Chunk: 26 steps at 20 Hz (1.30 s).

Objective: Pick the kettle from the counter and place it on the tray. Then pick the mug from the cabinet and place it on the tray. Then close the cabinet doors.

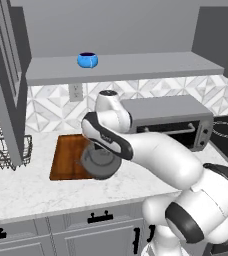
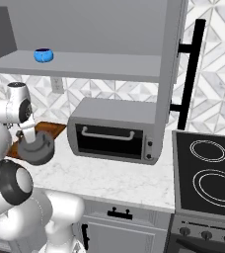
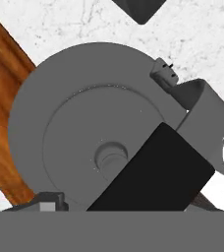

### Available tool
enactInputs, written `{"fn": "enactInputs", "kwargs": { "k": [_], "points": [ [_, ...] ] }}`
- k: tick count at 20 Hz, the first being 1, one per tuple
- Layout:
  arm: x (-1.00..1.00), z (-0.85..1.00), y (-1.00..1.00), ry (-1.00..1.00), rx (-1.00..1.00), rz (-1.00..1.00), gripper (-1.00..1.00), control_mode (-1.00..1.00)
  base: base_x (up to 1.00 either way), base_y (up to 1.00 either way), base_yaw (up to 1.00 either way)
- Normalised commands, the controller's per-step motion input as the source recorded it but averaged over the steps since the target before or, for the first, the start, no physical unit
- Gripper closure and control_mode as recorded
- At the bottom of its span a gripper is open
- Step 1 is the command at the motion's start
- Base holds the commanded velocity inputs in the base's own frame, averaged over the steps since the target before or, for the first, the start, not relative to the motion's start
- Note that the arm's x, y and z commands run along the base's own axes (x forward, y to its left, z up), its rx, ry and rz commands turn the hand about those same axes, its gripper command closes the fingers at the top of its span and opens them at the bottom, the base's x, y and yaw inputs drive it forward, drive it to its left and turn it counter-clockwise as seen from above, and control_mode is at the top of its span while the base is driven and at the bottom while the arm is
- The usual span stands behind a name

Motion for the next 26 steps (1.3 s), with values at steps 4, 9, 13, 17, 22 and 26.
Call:
{"fn": "enactInputs", "kwargs": {
  "k": [4,9,13,17,22,26],
  "points": [
    [0.42,-0.06,0.29,-0.31,-0.05,0.09,1.00,-1.00,0.00,0.00,0.00],
    [0.58,0.00,0.24,-0.13,-0.03,0.01,1.00,-1.00,0.00,0.00,0.00],
    [0.62,0.00,0.31,0.02,0.00,0.00,1.00,-1.00,0.00,0.00,0.00],
    [0.56,0.00,0.39,0.00,0.00,0.00,1.00,-1.00,0.00,0.00,0.00],
    [0.38,-0.07,0.37,0.00,0.00,-0.01,1.00,-1.00,0.00,0.00,0.00],
    [0.46,-0.07,0.24,0.00,0.00,-0.09,1.00,-1.00,0.00,0.00,0.00]
  ]
}}
